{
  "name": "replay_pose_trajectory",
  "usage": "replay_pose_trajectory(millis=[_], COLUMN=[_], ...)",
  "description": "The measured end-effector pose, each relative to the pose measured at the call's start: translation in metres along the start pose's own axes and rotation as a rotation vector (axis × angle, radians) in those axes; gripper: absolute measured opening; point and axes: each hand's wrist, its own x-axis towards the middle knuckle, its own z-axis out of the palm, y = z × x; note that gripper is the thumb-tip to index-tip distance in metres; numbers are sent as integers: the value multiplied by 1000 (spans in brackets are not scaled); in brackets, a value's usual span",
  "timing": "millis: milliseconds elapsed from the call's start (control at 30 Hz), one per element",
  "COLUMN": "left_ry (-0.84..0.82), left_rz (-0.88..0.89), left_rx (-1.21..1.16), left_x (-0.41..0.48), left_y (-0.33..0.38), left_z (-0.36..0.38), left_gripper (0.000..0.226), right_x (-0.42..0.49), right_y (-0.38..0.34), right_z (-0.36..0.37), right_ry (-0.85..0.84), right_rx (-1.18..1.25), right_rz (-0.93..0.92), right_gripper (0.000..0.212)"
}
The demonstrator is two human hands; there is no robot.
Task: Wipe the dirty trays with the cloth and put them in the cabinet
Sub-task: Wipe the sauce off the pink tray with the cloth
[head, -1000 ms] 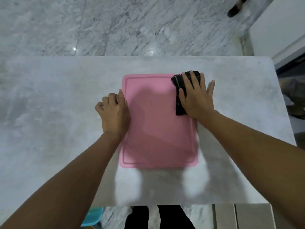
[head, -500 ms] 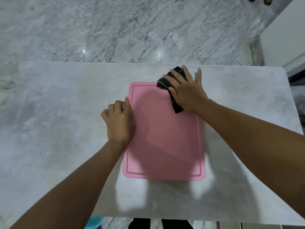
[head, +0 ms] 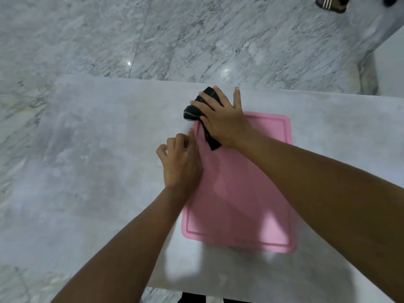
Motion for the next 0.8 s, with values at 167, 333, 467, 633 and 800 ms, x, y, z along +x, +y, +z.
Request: replay_pose_trajectory(millis=[167,333,467,633,800], left_ry=[-81,-278,-458,-661,-542], left_rz=[-33,-167,-276,-508,-294], left_rx=[-180,-353,-501,-941,-714], left_x=[9,41,51,77,125], left_y=[-5,-17,-25,-42,-28], left_z=[-11,-34,-47,-62,-66], left_gripper=[34,33,45,28,21], right_x=[-3,-13,-25,-49,-70], right_y=[-3,-8,-18,-32,-51], right_z=[0,-2,-12,-26,-10], right_ry=[68,156,278,205,32], right_rx=[89,238,475,633,344], right_rz=[7,-23,41,78,-18], right_gripper=[47,33,27,34,46])
